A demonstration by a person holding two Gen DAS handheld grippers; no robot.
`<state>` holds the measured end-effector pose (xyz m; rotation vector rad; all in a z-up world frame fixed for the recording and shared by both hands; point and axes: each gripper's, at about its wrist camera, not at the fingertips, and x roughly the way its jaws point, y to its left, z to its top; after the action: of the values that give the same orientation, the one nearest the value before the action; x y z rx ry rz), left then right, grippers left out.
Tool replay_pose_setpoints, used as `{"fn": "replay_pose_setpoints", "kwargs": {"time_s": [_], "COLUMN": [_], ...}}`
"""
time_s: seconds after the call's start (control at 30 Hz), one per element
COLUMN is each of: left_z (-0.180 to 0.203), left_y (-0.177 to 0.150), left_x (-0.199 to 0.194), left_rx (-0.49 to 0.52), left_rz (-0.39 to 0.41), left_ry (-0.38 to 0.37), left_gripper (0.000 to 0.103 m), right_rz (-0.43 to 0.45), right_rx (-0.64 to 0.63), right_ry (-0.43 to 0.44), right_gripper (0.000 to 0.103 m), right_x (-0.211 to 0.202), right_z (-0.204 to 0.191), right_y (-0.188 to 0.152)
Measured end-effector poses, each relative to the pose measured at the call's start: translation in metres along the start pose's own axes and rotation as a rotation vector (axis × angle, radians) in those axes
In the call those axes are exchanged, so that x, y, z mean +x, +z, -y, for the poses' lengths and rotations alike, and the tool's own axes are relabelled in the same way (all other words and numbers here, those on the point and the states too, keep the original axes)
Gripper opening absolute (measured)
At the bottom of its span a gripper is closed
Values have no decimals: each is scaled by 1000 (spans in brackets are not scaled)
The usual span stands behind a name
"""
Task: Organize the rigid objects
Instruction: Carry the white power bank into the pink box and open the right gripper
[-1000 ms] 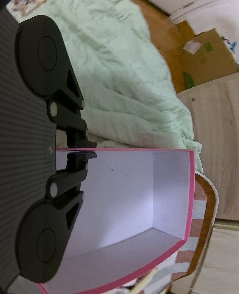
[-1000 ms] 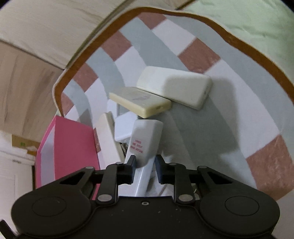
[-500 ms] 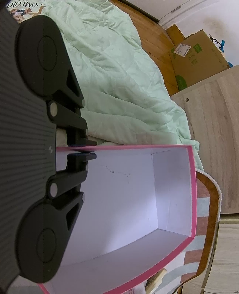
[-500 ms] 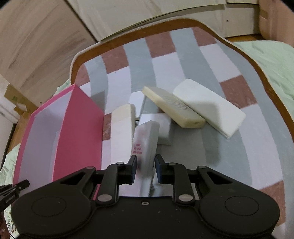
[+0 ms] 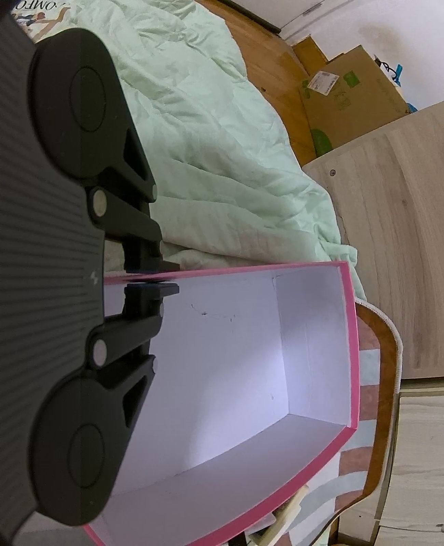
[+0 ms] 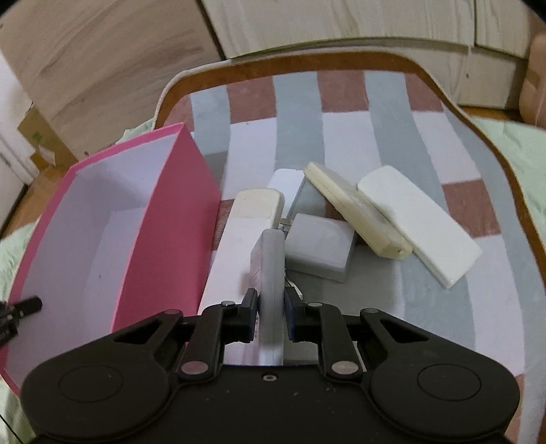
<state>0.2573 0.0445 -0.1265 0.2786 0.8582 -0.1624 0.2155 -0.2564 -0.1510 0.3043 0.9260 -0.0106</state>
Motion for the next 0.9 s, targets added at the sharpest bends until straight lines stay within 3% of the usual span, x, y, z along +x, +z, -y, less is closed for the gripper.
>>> {"fn": "replay_pose_setpoints", "kwargs": {"time_s": [0.37, 0.5, 0.6, 0.77, 0.9], "left_z": [-3, -3, -3, -3, -3], "left_y": [3, 1, 0, 1, -1], "left_x": [0, -1, 0, 0, 0], "left_rx": [-4, -3, -3, -1, 1], "left_rz": [-3, -4, -10, -11, -8], "left_ry": [-16, -24, -23, -29, -28], "left_gripper": [3, 3, 3, 3, 3], "right_rz": [231, 280, 240, 43, -32], "right_rx": [-238, -327, -368, -322, -366], "right_ry": [-118, -57, 39, 229, 196], "right_gripper": [20, 20, 20, 20, 20], "right_x": [-67, -97, -103, -70, -34], "right_z": [-47, -75, -98, -123, -143], "right_y": [12, 31, 42, 46, 31]}}
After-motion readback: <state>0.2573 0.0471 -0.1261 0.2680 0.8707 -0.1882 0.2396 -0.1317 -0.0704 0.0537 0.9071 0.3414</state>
